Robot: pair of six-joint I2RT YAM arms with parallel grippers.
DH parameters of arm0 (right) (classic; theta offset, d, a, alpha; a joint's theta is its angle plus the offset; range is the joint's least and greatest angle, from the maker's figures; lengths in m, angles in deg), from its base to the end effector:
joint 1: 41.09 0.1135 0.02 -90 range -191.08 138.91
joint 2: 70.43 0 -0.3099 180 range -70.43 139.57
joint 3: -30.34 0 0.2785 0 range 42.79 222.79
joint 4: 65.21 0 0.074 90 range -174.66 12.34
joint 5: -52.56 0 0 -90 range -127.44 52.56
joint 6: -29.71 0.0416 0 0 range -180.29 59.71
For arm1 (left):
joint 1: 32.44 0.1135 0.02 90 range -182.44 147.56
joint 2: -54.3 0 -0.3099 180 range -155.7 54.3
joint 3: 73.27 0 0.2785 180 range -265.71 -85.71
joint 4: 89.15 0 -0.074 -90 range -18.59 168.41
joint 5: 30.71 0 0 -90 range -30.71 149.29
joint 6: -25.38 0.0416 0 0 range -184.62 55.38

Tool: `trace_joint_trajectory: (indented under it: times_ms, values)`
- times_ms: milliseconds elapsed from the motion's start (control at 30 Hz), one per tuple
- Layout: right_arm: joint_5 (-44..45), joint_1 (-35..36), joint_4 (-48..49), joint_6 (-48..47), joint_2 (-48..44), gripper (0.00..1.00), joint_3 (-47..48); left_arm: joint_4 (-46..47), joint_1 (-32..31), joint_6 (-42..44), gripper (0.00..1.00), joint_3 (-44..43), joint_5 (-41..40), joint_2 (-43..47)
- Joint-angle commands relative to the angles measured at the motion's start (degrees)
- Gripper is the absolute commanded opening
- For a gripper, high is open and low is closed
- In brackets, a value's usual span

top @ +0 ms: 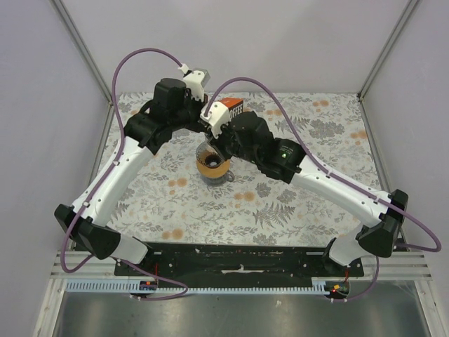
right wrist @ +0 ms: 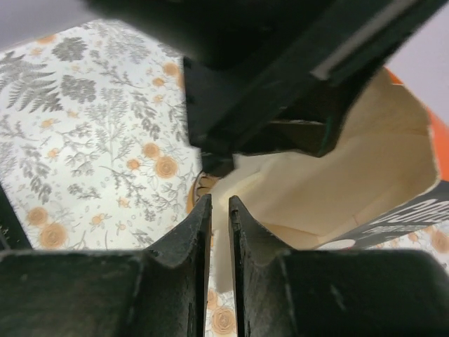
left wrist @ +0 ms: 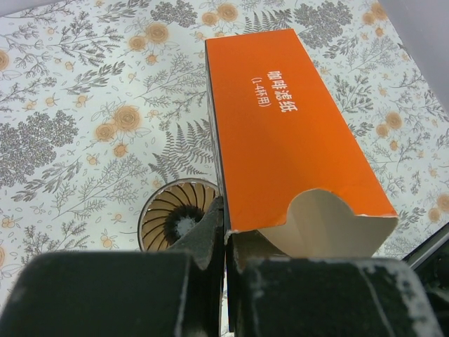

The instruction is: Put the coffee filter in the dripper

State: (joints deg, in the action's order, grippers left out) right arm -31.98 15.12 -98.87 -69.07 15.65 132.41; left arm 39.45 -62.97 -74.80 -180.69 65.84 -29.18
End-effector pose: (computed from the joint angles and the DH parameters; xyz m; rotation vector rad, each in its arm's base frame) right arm 0.2127 0.3107 0.4644 -0.9672 1.6421 0.4768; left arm 0.2919 -0.1777 0.4812 0.4412 2.0464 -0.5542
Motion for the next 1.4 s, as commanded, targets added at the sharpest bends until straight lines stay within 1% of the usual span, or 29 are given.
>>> trace_joint_trajectory:
  times_ms: [0, 167, 433, 500, 600, 667, 733, 800, 867, 1000, 1200, 1367]
  values:
    - [3.8, -1.8, -2.3, 2.5, 1.6, 0.22, 5.5, 0.6, -0.2, -1.2, 0.02, -1.2, 1.5, 2.3]
    - [8.7, -2.9, -3.2, 3.9, 3.2, 0.21, 7.1, 0.7, -0.2, -1.2, 0.02, -0.9, 1.9, 2.4]
    - [8.3, -4.3, -4.9, 4.4, 5.4, 0.2, 9.0, 0.8, -0.2, -1.1, 0.02, -0.6, 2.4, 2.7]
    - [6.2, -4.6, -5.2, 4.0, 5.3, 0.21, 9.0, 0.8, -0.2, -1.0, 0.02, -0.6, 2.3, 2.6]
    - [-1.6, -4.6, -4.5, 1.3, 4.3, 0.27, 7.9, 0.9, -0.2, -0.9, 0.02, -0.6, 2.2, 2.4]
    - [-3.2, -4.6, -3.7, 0.8, 3.6, 0.31, 7.0, 0.8, -0.2, -0.8, 0.02, -0.5, 2.3, 2.4]
    - [-3.1, -4.8, -3.8, 0.7, 3.6, 0.32, 7.1, 0.9, -0.2, -0.9, 0.02, -0.5, 2.5, 2.4]
    - [-2.9, -5.2, -3.7, 1.2, 3.8, 0.29, 7.1, 1.0, -0.2, -0.9, 0.02, -0.5, 2.8, 2.1]
    - [-2.0, -5.8, -3.7, 2.1, 4.4, 0.24, 7.1, 1.1, -0.2, -1.0, 0.02, -0.5, 3.1, 2.2]
    - [-0.6, -7.1, -3.6, 3.3, 5.1, 0.19, 7.6, 1.1, -0.2, -0.8, 0.02, -0.2, 3.0, 2.4]
    - [0.6, -7.8, -3.5, 3.7, 5.7, 0.15, 7.8, 1.1, -0.2, -0.6, 0.02, -0.2, 3.0, 2.4]
    - [0.3, -8.1, -3.5, 3.8, 5.5, 0.13, 7.1, 1.3, -0.2, -0.6, 0.02, 0.1, 3.2, 2.4]
